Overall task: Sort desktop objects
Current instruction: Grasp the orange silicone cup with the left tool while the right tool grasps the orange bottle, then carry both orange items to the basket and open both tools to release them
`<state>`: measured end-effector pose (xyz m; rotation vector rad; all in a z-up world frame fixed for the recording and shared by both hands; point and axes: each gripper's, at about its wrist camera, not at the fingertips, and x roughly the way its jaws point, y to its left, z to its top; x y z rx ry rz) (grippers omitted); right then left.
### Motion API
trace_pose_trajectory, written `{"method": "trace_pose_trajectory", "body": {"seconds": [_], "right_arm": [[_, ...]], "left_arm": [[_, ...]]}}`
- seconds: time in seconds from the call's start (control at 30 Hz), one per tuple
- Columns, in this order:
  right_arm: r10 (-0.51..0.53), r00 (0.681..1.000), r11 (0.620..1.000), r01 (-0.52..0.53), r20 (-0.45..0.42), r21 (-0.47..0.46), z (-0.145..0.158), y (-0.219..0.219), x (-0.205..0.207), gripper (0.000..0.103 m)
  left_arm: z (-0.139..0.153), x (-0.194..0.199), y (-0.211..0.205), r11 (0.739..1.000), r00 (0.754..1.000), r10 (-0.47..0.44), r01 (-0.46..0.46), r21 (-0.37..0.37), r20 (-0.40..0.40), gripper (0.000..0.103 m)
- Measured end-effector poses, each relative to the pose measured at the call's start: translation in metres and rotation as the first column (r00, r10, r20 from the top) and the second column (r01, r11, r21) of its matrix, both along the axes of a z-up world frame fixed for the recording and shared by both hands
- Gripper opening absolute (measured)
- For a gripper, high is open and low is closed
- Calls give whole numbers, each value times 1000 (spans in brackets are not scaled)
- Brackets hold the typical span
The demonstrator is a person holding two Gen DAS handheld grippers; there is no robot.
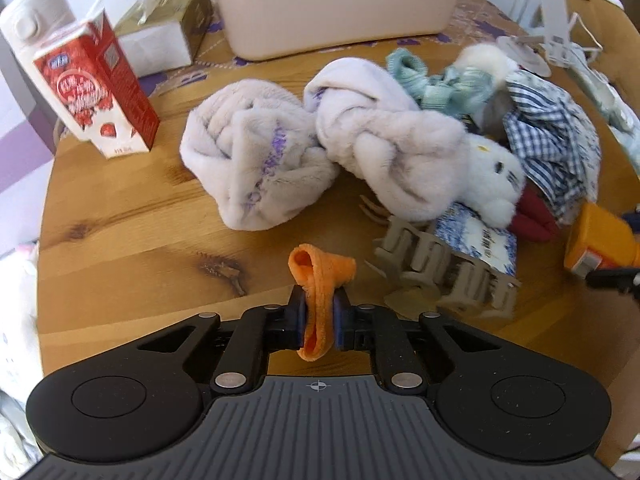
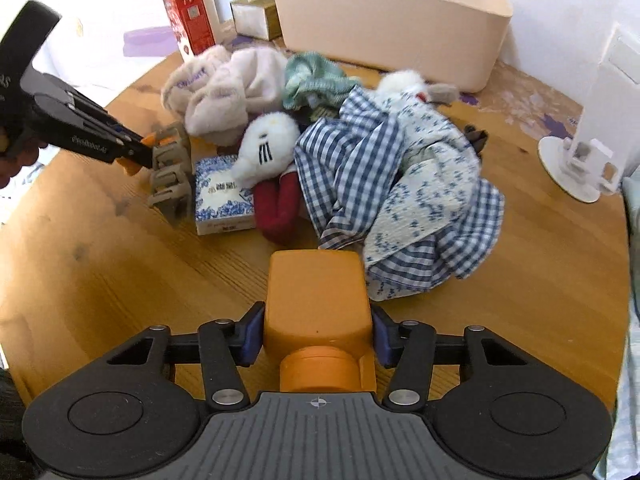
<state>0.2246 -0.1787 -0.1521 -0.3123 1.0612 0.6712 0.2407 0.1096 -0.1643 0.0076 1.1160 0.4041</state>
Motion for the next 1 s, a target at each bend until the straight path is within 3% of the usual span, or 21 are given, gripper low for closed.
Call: {"method": "trace_pose_trajectory", "body": {"seconds": [0.47,1.0], "right_arm": [[-1,993,999,-5,121,49,59,-38,-16,50],[-147,935,985,108,322,138,142,-71,23,50]], "left_arm": [[46,-18,-37,994,994,-36,24,110,103,13],[149,3,-44,967,951,-162,100,233,262,13]]}}
